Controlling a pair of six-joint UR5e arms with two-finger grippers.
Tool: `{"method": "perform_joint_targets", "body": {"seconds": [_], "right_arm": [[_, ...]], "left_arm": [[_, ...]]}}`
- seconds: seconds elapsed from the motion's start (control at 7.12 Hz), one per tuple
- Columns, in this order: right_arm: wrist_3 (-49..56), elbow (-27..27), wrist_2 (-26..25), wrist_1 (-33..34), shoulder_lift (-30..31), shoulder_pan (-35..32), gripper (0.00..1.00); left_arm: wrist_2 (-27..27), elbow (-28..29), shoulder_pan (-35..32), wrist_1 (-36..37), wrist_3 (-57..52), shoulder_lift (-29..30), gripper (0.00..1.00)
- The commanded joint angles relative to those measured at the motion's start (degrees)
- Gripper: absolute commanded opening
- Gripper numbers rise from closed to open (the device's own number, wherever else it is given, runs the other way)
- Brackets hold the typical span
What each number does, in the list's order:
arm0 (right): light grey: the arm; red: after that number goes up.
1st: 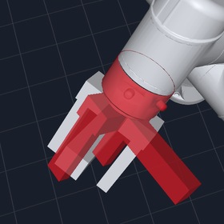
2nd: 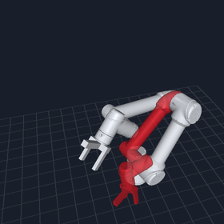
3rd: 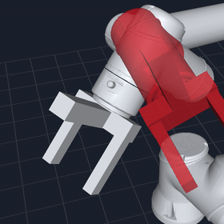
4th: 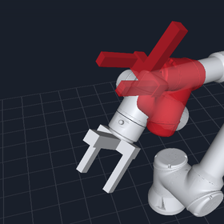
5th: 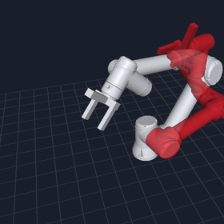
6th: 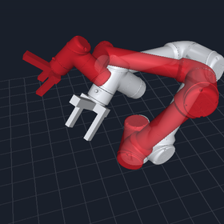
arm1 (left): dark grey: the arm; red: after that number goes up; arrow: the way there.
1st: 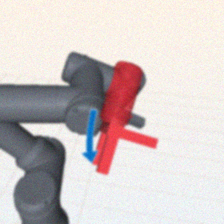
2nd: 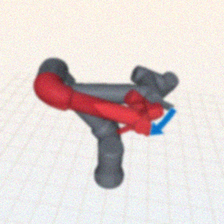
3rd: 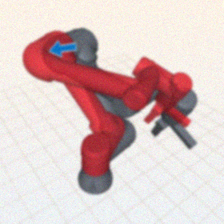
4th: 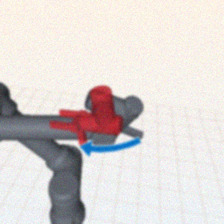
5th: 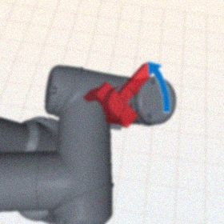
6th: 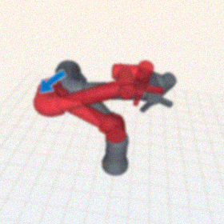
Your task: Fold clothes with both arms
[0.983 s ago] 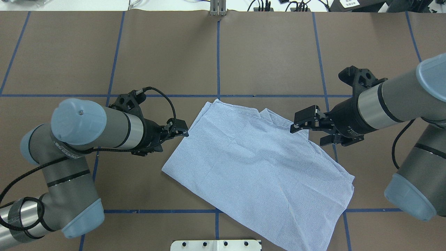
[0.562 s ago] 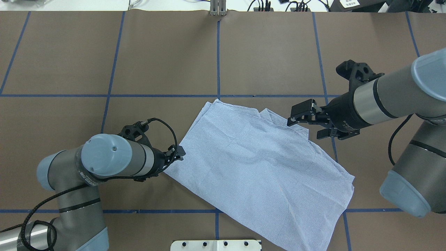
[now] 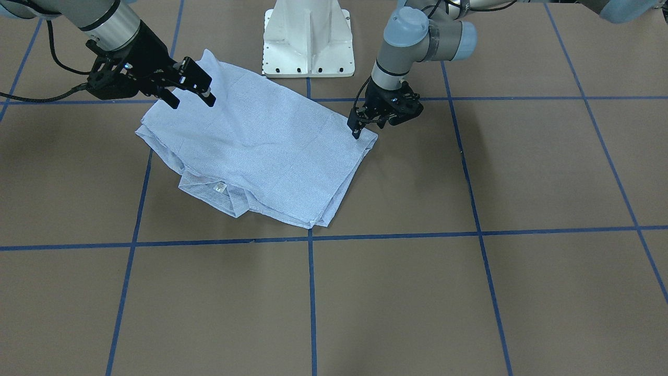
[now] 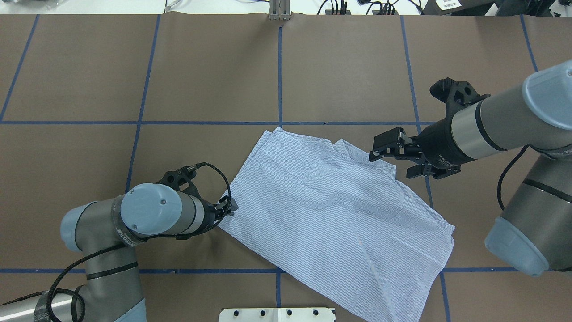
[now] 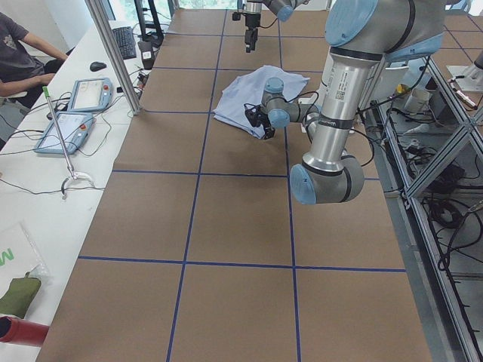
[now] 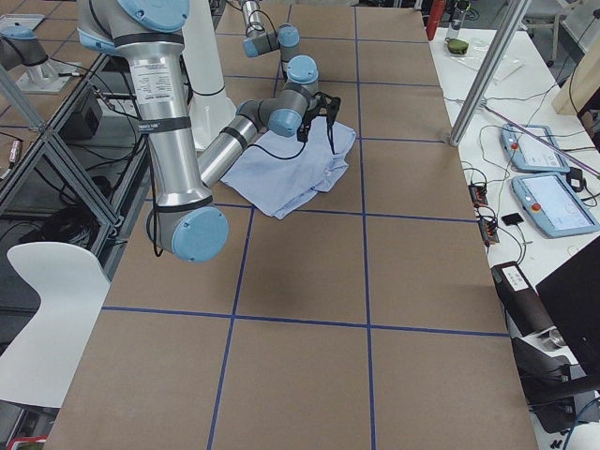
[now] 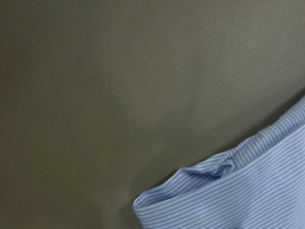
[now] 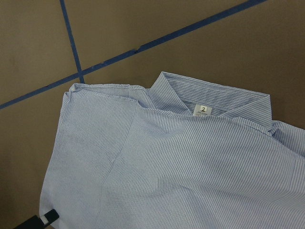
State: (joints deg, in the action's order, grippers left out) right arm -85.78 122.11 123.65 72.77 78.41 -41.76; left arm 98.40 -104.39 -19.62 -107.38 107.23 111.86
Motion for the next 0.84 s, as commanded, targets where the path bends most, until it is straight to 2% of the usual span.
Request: {"method": "perform_joint_targets", "body": {"seconds": [0.0,0.56,0.7], "right_arm": [[0.00,-0.03,0.01,0.00,-0.01,-0.07,1.00],[0.00,-0.20,0.01,0.00,-0.01,0.01,1.00],[-0.09,-0.29,0.01,0.00,-0.01,0.01,1.00]], "left_arm": [[0.04,-0.64,-0.42,0.59,0.00,0.11,0.83],[-0.58,0.23,-0.86,0.59,0.00,0.11,0.81],[-0.67,0.23,-0.86,0.59,0.00,0.11,0.76]]}}
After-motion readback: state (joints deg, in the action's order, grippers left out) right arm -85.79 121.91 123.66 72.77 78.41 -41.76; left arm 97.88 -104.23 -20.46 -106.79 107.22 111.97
